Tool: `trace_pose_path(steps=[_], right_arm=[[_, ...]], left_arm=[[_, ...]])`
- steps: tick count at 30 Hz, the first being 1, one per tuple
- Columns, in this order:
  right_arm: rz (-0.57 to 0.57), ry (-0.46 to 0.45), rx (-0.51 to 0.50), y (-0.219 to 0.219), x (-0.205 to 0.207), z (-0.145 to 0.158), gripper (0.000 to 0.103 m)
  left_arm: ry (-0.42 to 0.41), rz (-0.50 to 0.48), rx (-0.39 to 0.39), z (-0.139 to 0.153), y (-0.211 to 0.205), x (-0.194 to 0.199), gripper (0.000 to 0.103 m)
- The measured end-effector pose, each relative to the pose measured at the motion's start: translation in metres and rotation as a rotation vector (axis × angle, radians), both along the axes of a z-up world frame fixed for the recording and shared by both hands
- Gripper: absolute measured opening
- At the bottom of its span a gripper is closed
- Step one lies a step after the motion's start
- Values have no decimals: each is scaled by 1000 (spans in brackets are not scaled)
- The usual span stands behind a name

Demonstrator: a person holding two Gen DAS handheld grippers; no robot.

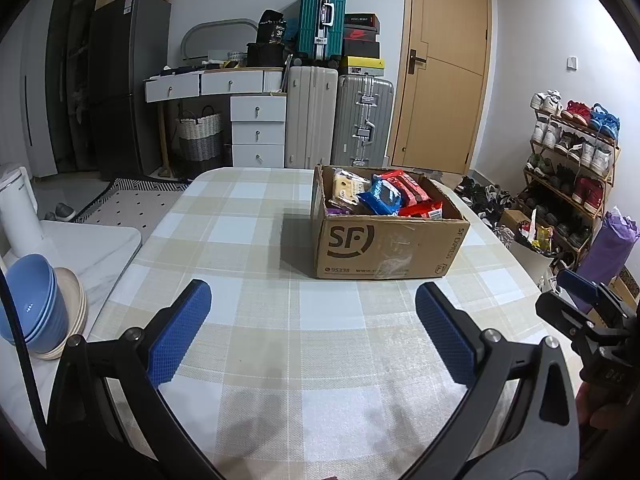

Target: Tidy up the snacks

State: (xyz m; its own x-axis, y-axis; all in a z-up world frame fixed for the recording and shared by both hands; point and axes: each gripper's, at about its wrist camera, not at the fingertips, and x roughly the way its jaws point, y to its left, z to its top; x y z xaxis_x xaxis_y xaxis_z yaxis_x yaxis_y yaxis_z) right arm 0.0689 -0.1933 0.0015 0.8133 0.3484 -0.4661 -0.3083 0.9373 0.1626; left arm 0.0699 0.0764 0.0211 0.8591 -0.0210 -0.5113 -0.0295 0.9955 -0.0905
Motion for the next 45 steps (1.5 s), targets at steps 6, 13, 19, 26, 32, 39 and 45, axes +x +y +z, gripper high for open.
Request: trace_pose_path(steps=[6, 13, 19, 26, 32, 39, 45], right_arm=[[-1, 0, 1, 1, 0, 0, 94], [0, 7, 2, -1, 0, 0, 94], [3, 8, -2, -1, 0, -1, 94], [3, 7, -1, -1, 0, -1, 94], [3, 8, -3, -1, 0, -1, 94], [4, 9, -2, -1, 0, -2, 94], [4, 10, -2, 0, 0, -2, 94]], left_arm=[[0, 0, 1, 0, 0, 0, 102], [-5, -3, 7, 2, 0, -1, 102], [-6, 0, 8, 1, 0, -1, 102], [-4, -5, 14, 4, -1, -1, 102], [-9, -8, 9, 4, 0, -1, 102], [-2, 27, 21, 2, 1, 0, 102], [-11, 26, 28, 1, -2, 1, 102]])
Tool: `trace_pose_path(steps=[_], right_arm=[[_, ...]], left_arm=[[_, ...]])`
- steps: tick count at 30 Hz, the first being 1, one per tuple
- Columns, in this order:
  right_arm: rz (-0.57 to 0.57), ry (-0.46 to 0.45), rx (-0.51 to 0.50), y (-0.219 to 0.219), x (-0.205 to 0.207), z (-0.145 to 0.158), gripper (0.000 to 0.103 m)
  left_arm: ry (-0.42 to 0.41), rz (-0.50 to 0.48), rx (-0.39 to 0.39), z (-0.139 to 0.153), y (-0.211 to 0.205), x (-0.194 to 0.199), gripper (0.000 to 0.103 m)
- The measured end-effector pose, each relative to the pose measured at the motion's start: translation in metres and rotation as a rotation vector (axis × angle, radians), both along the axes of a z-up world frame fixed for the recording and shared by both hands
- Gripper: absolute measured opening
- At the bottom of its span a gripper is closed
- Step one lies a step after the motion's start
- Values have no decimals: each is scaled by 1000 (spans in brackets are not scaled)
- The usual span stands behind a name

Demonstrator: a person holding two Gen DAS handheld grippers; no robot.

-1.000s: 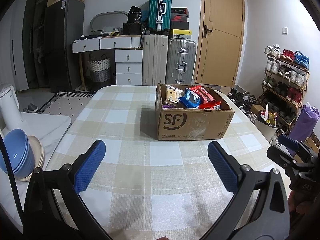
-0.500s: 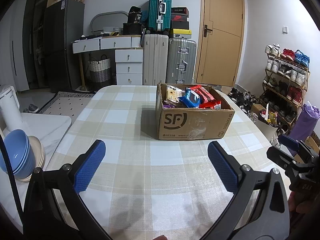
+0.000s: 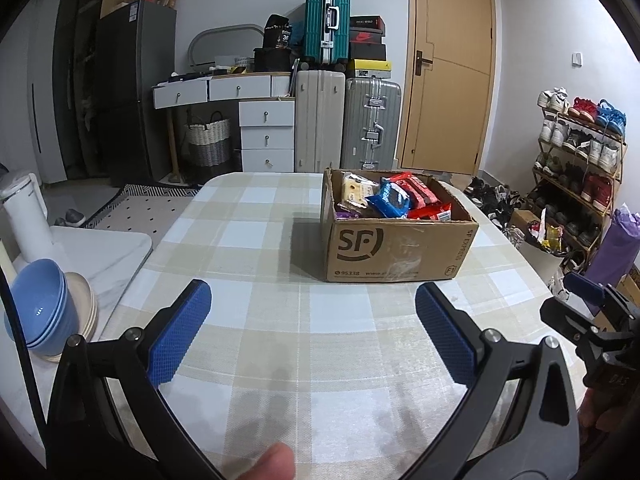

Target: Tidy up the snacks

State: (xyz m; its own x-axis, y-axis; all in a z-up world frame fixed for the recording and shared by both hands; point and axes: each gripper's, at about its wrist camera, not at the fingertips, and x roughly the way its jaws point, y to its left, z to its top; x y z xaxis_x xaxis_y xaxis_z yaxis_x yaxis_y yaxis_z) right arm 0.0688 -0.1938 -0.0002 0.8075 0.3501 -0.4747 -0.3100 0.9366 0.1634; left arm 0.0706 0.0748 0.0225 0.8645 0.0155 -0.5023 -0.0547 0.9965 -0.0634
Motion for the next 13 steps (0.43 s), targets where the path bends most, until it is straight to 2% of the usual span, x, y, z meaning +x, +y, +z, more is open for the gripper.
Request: trace_pose_path(steps=[7, 13], right_arm=[[0, 1, 0, 0, 0, 0, 94], [0, 0, 0, 0, 0, 0, 94]], left_arm=[[1, 10, -27, -3, 3, 1, 102], [6, 5, 13, -6, -5, 2, 102]])
